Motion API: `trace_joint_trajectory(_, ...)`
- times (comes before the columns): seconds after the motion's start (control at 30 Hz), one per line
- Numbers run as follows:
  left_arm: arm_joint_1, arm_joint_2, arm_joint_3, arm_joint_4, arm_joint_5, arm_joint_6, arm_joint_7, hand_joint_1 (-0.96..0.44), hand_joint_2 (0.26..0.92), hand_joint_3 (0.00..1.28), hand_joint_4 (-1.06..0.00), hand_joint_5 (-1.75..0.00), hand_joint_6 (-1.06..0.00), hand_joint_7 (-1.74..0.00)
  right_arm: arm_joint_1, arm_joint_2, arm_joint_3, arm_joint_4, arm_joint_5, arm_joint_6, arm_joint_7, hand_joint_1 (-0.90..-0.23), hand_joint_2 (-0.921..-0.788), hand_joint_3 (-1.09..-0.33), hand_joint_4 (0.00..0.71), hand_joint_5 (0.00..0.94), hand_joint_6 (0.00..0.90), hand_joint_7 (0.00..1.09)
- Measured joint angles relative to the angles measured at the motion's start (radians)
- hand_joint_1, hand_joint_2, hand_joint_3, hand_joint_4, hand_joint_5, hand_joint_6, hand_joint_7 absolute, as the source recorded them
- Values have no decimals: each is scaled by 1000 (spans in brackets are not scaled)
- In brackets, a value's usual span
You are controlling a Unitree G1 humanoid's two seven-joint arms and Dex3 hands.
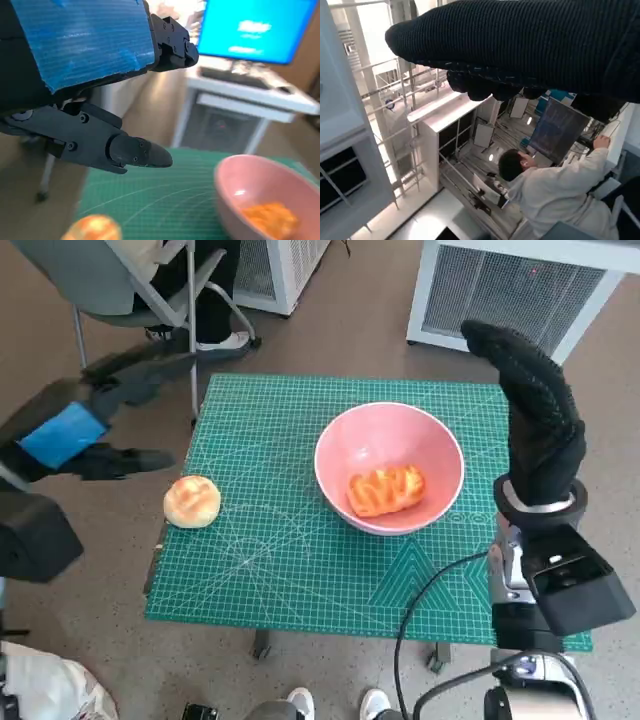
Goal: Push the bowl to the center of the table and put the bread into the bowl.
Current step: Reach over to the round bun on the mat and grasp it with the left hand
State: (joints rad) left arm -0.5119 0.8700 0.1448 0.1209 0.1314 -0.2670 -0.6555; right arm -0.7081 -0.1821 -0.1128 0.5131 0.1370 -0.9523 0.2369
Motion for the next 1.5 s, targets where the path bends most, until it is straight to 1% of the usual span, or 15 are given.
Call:
trace_joint_trajectory(0.13, 26, 7, -2, 24, 24, -5, 16, -463, 921, 70, -144, -30, -263, -132, -1, 0, 2, 3, 4, 0, 5, -589, -921, -720, 317, 3, 57, 640)
trace_joint_trajectory(0.3, 53, 11, -14, 48, 41, 0, 20, -472, 921, 82, -134, -20, -257, -123, -1, 0, 2, 6, 18, 2, 15, -592, -921, -717, 317, 3, 58, 639)
trace_joint_trajectory(0.6, 58, 10, -60, 117, 72, 18, 21, -460, 921, 96, -121, -8, -241, -96, -4, 0, 5, 6, 26, 11, 38, -587, -921, -712, 317, 2, 61, 638)
trace_joint_trajectory(1.0, 23, -34, -187, 246, 144, 26, 28, -410, 921, 79, -106, 0, -232, -57, -5, -2, 3, 6, 30, 15, 53, -580, -921, -714, 317, 2, 61, 636)
trace_joint_trajectory(1.33, -27, -59, -275, 302, 246, 65, 48, -356, 914, 32, -85, 0, -232, -23, -4, -7, -2, -4, 20, 24, 51, -581, -921, -715, 317, 2, 61, 636)
trace_joint_trajectory(1.5, -55, -68, -311, 338, 279, 84, 49, -325, 900, 14, -77, 0, -223, -11, -4, -11, -5, -9, 16, 28, 49, -584, -921, -715, 318, 2, 61, 636)
